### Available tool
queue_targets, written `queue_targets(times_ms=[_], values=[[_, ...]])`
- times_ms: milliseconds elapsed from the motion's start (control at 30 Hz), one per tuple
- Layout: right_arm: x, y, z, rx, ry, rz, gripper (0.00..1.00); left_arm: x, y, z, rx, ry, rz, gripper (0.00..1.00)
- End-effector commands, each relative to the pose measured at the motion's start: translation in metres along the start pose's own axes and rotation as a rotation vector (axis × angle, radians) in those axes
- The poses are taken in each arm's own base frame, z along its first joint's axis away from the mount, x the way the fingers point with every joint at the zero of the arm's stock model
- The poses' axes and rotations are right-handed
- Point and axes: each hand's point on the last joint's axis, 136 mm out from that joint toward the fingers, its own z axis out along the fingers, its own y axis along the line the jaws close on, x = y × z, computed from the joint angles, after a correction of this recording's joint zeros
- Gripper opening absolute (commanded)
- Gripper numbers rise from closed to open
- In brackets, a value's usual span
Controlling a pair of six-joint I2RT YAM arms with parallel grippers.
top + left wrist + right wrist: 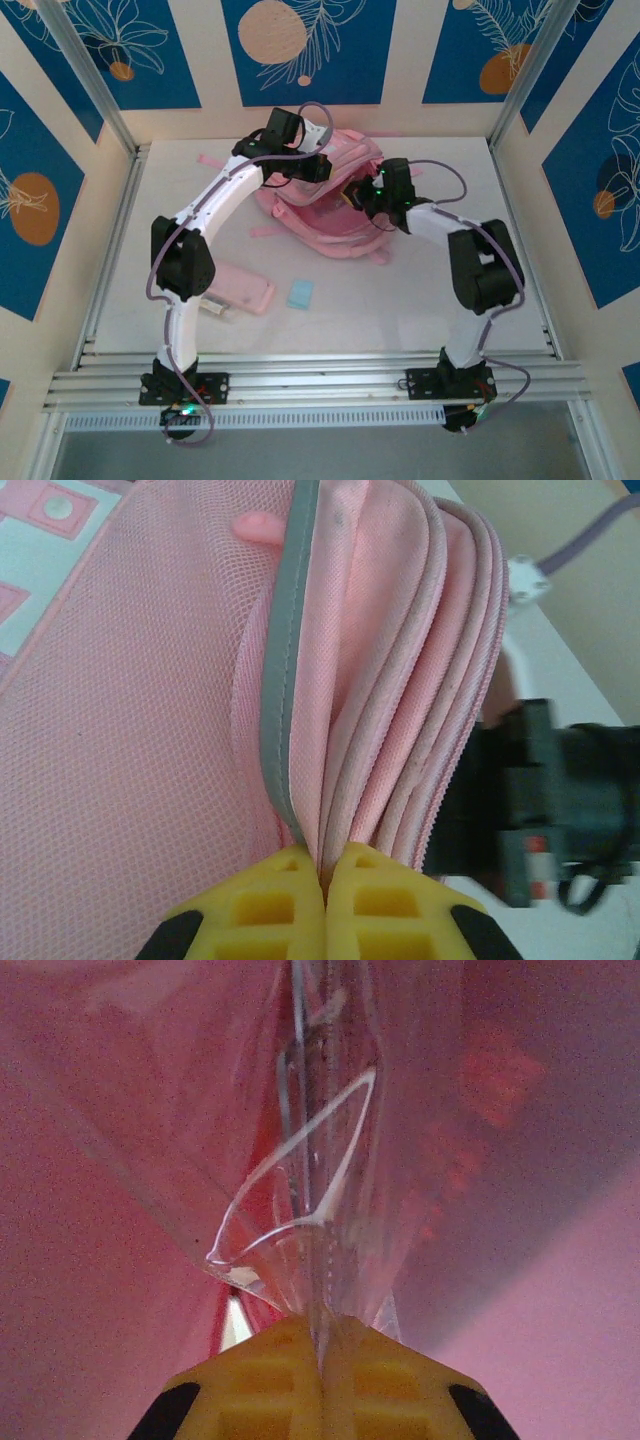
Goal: Pack the student bag
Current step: Place the loose stationery in the student bag.
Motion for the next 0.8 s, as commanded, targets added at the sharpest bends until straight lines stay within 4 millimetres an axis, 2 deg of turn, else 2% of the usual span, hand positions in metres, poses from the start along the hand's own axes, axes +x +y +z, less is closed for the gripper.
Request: queue_targets(times_ms=[0, 133, 233, 300, 400, 500, 633, 767], values=[[-0.017, 0.043, 0.021, -0.194, -0.061, 0.003, 0.00, -0.041, -0.018, -0.025, 0.067, -0.130, 0.018, 0.00], [-0.024, 0.029, 0.058, -0.183, -0.050, 0.065, 0.01, -0.041, -0.018, -0.023, 0.078, -0.140, 0.000, 0.00], [-0.030, 0.022, 0.078, -0.194, -0.043, 0.113, 0.10, -0.039, -0.015, -0.019, 0.078, -0.134, -0.009, 0.00], [-0.029, 0.017, 0.083, -0.186, -0.019, 0.148, 0.17, -0.036, -0.013, -0.017, 0.072, -0.129, -0.013, 0.00], [-0.022, 0.003, 0.073, -0.133, -0.008, 0.174, 0.36, -0.034, -0.006, -0.016, 0.059, -0.131, -0.022, 0.00], [-0.014, -0.014, 0.051, -0.041, 0.002, 0.202, 0.59, -0.034, 0.001, -0.014, 0.065, -0.143, -0.047, 0.00], [-0.003, -0.025, 0.024, 0.017, 0.037, 0.198, 0.69, -0.034, 0.007, -0.011, 0.069, -0.146, -0.064, 0.00], [0.012, -0.033, -0.009, 0.078, 0.090, 0.136, 0.70, -0.030, 0.011, -0.007, 0.054, -0.135, -0.066, 0.00]])
